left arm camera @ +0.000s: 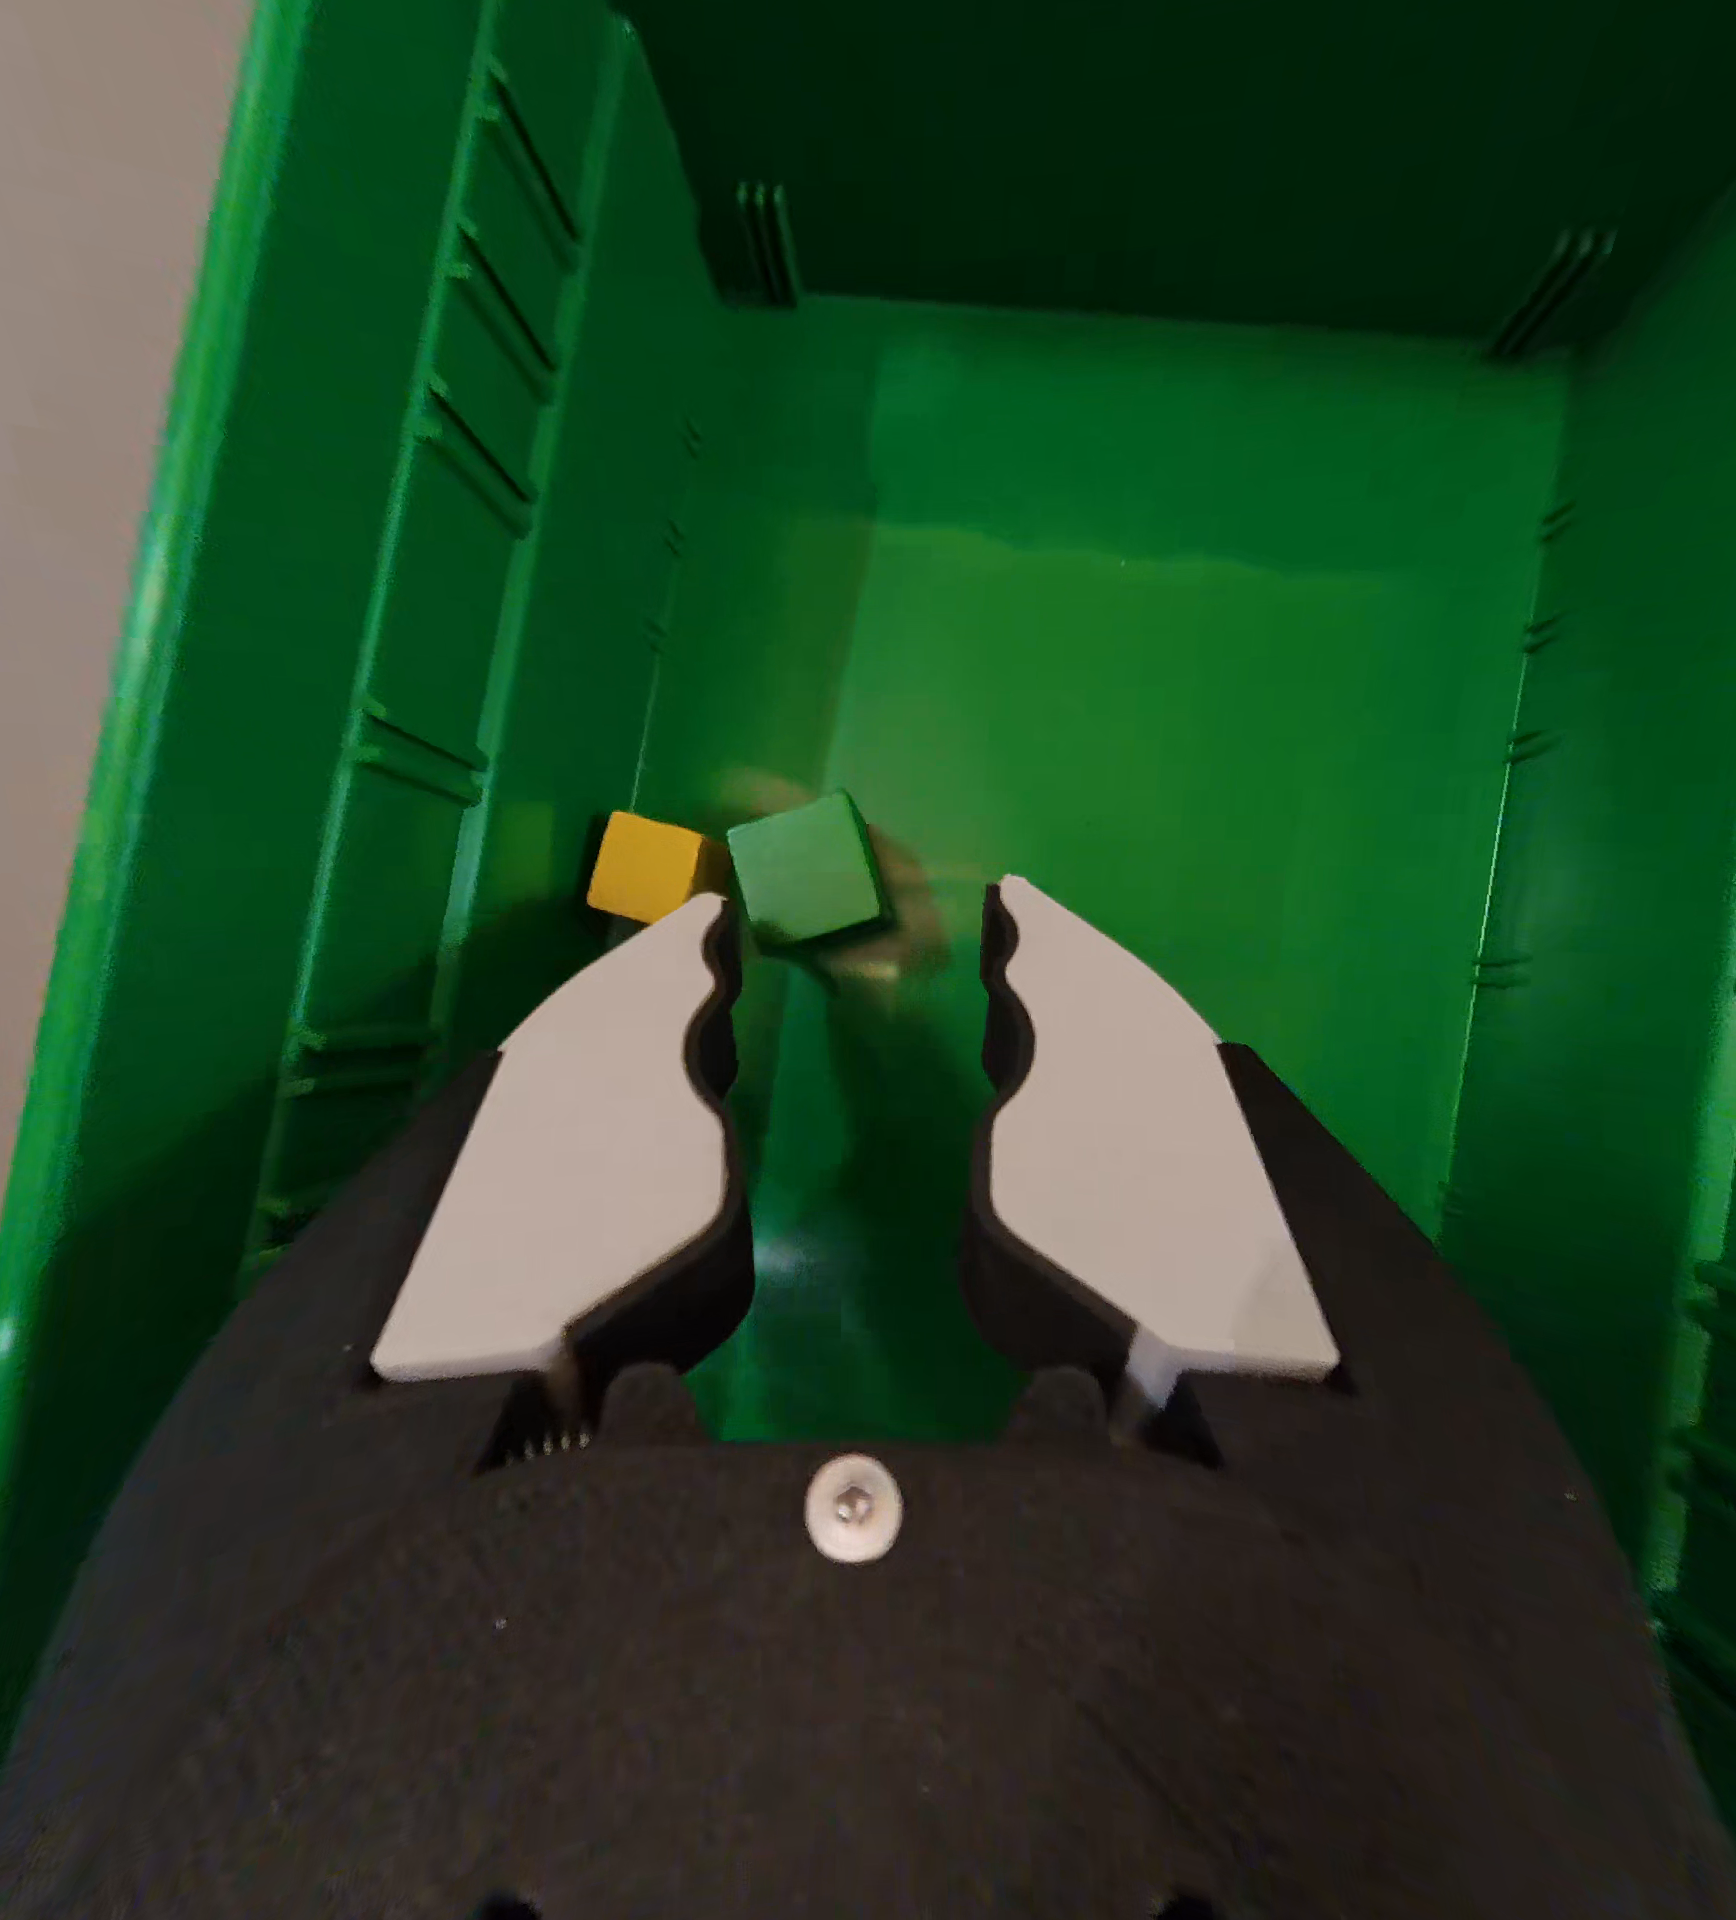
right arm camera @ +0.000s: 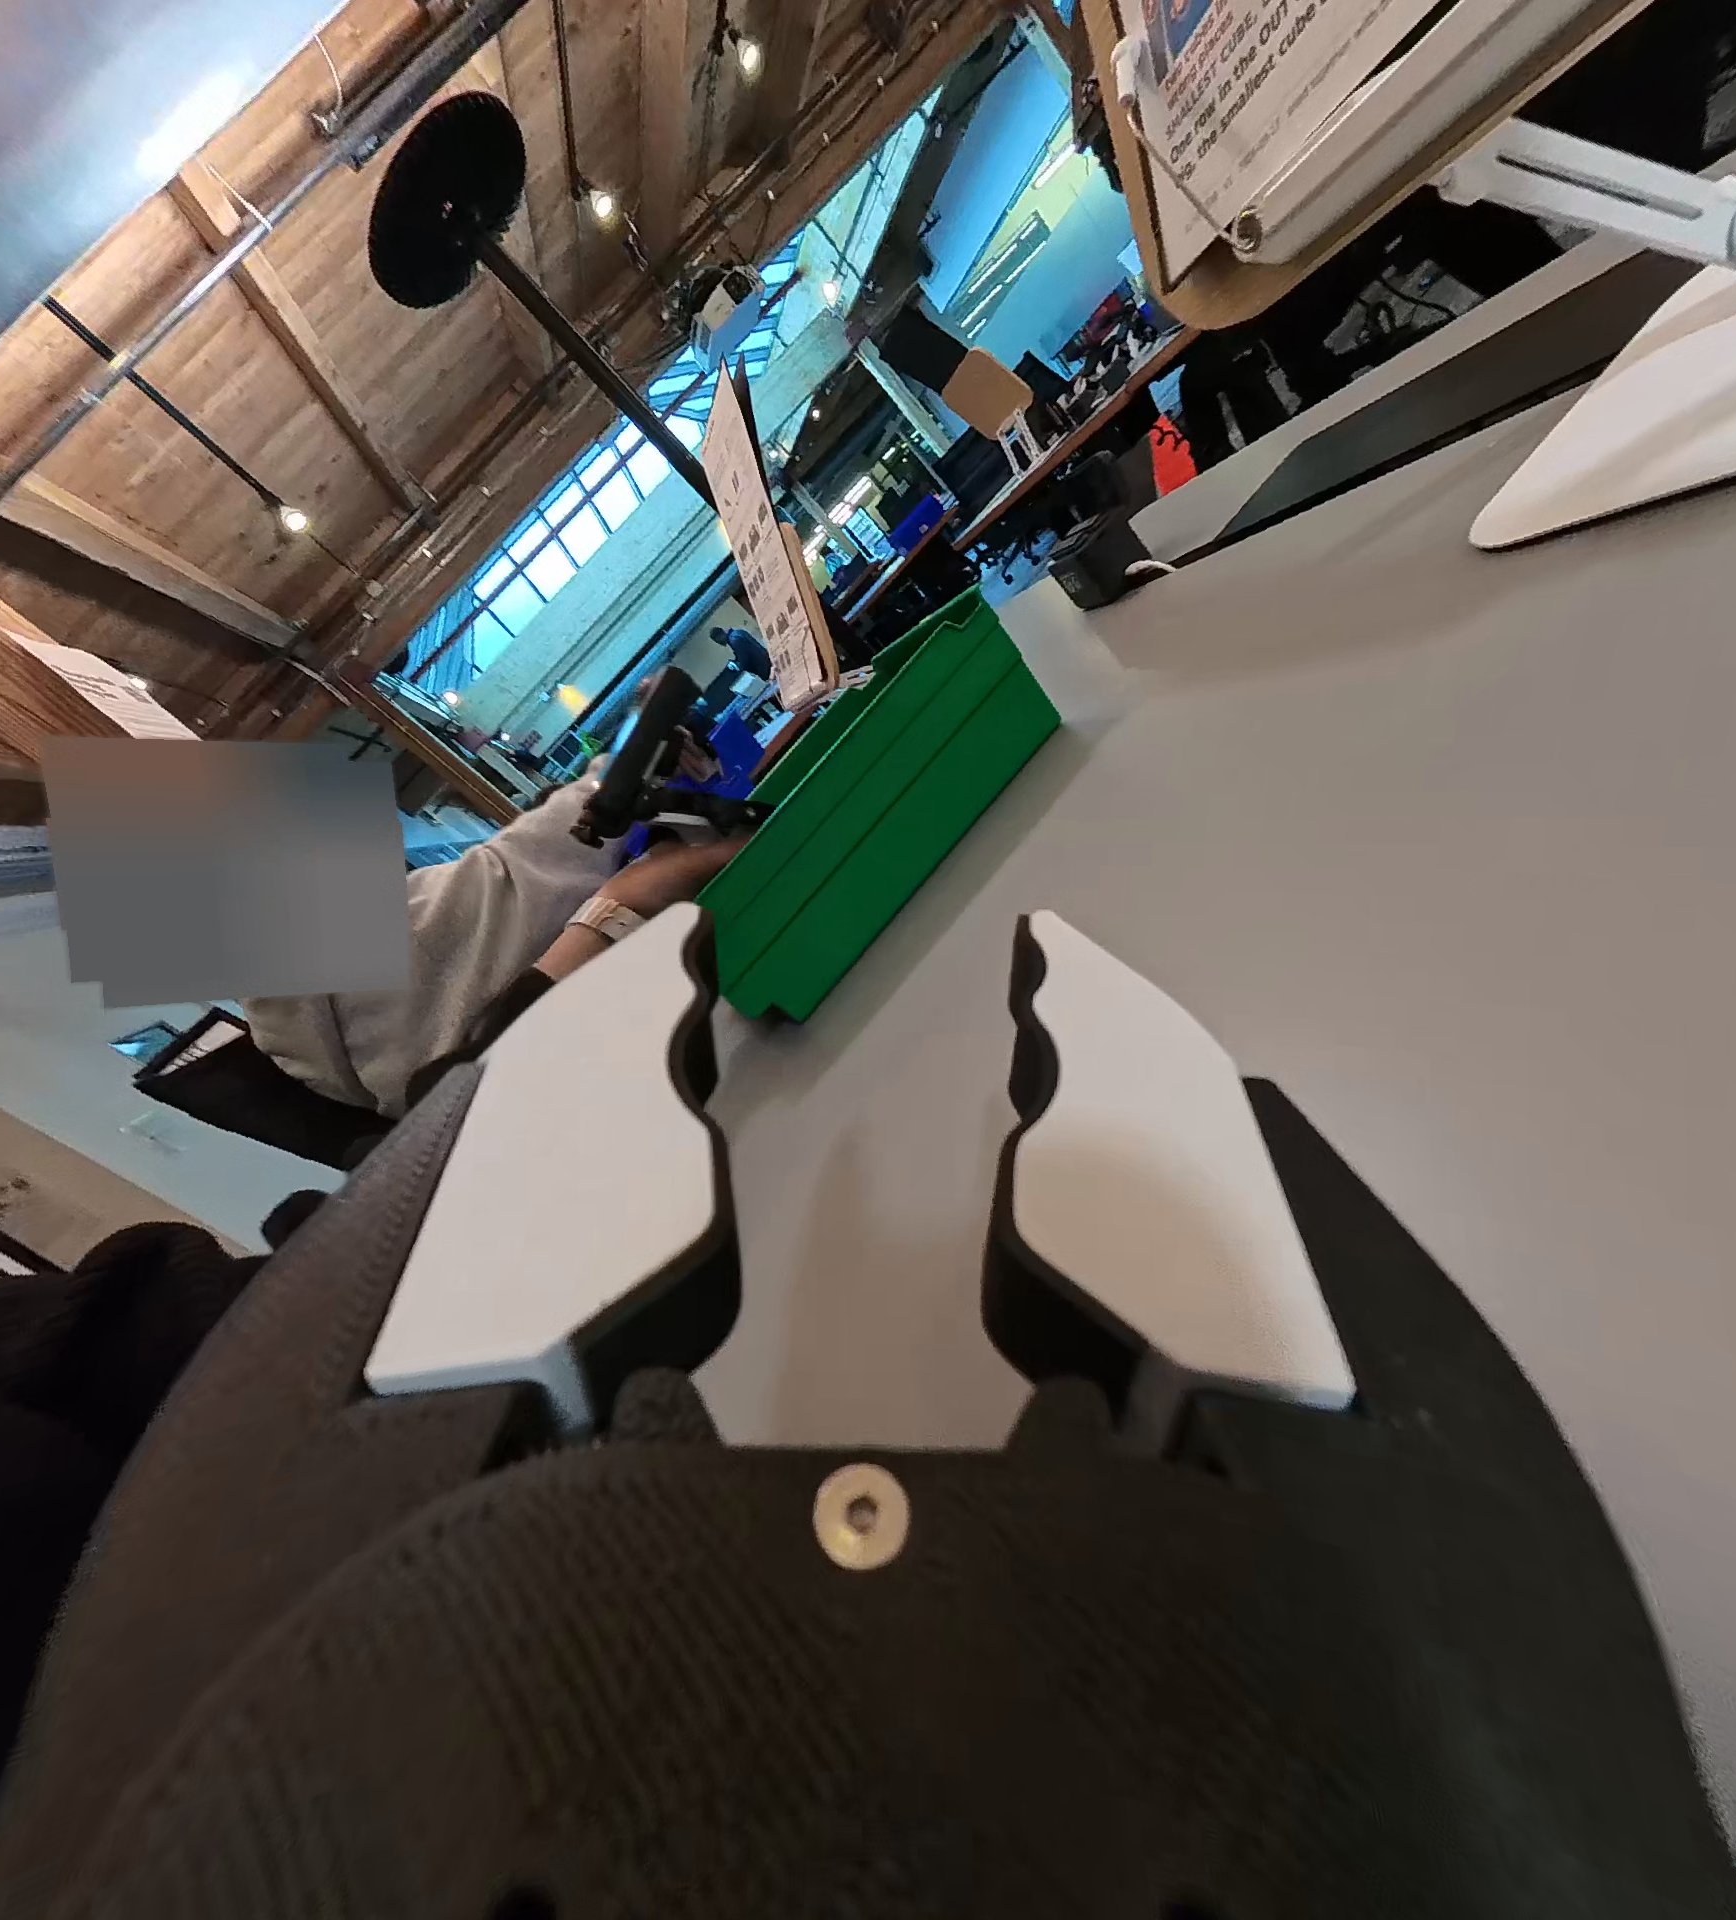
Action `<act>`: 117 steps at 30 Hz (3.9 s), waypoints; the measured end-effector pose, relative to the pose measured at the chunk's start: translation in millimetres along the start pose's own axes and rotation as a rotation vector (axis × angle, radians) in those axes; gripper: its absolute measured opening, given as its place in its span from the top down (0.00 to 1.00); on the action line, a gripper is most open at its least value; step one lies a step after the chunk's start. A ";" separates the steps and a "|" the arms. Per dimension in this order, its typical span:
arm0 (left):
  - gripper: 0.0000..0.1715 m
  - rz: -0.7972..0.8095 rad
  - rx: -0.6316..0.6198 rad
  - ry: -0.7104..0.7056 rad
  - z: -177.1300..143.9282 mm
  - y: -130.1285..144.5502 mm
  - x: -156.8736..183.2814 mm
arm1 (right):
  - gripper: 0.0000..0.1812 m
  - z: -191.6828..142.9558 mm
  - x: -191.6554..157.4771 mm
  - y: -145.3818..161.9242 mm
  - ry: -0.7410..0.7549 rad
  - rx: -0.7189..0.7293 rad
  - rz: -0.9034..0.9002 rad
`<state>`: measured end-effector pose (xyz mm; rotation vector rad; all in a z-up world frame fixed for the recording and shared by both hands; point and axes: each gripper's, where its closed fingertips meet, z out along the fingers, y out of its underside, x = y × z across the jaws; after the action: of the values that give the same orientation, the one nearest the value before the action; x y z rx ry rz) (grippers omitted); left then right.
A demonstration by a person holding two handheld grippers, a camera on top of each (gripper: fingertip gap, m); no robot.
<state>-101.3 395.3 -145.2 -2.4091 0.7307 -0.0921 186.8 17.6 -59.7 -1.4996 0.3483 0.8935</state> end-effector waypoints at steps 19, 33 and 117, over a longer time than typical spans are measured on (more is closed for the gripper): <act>1.00 0.077 -0.054 -0.009 9.3 -0.5 5.5 | 0.73 3.1 -9.6 3.7 -0.064 0.017 0.091; 0.67 0.124 -0.070 0.000 8.5 -39.3 13.3 | 0.74 -5.7 -9.3 -7.3 -0.048 0.063 0.077; 0.83 -0.083 0.248 1.755 -231.0 93.0 383.1 | 0.79 19.5 -50.0 48.9 -0.174 -0.140 0.029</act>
<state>123.9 8.8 -52.2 -1.5711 1.1147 -2.2777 114.3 13.5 -57.2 -1.5343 0.1827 1.0818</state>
